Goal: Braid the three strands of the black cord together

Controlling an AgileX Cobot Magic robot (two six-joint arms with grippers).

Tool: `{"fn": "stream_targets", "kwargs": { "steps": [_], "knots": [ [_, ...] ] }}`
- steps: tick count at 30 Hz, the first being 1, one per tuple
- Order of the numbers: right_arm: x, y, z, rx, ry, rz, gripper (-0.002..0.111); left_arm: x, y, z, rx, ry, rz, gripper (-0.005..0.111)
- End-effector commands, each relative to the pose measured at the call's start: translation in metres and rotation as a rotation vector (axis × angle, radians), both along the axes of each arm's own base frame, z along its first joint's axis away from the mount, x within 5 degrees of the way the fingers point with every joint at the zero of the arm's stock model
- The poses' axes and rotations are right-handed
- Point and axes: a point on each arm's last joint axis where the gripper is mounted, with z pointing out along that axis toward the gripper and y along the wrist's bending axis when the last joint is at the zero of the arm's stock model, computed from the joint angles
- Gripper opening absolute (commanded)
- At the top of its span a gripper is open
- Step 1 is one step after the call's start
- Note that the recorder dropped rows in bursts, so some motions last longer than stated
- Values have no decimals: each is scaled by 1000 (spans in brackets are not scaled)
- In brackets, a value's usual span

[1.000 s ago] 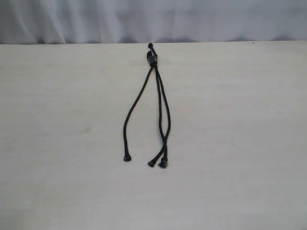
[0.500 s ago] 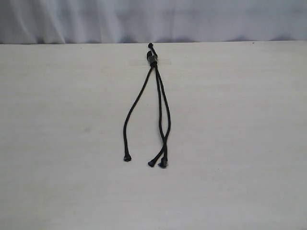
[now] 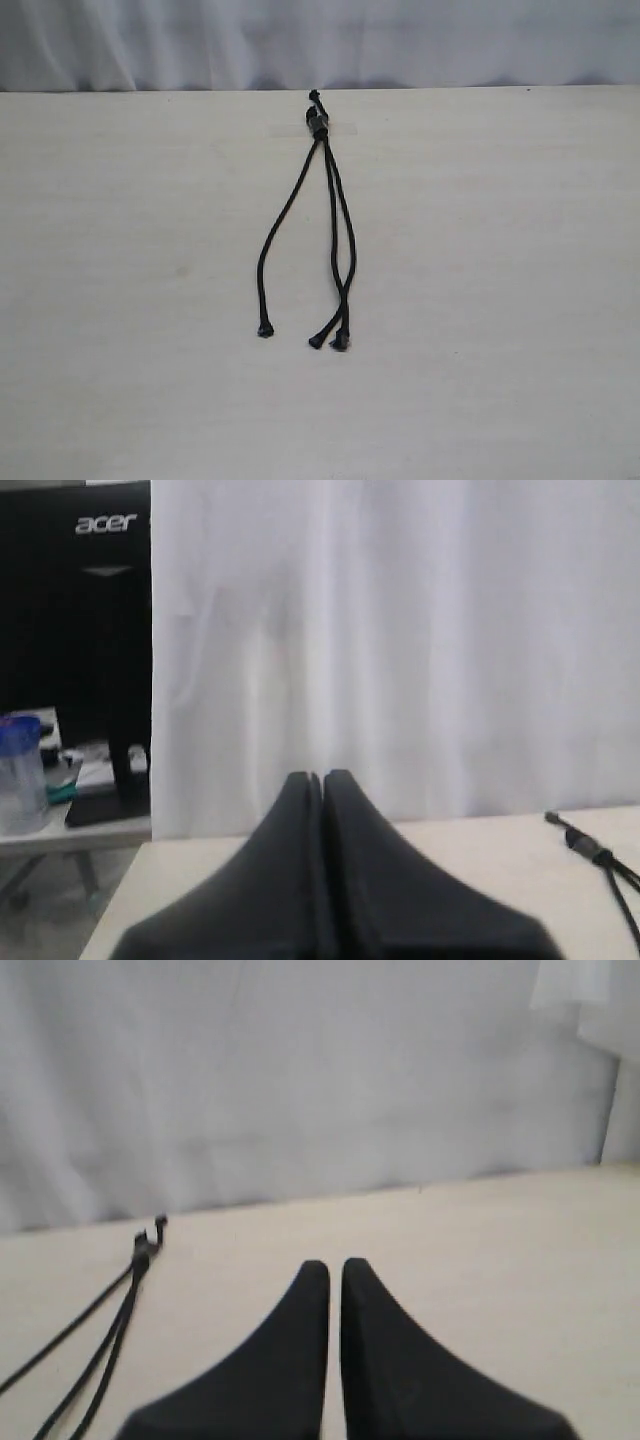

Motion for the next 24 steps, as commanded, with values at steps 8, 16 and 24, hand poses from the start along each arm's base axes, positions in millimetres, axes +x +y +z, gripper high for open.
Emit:
{"fn": "stream_targets", "kwargs": {
  "steps": [8, 16, 24],
  "knots": [
    [112, 21, 41, -40, 522, 165, 4, 129, 31, 36, -142, 822, 52, 0],
    [201, 59, -22, -24, 973, 263, 4, 187, 6, -51, -296, 1165, -59, 0],
    [240, 150, -43, -110, 1105, 452, 4, 212, -43, -96, -191, 1290, -199, 0]
  ]
}}
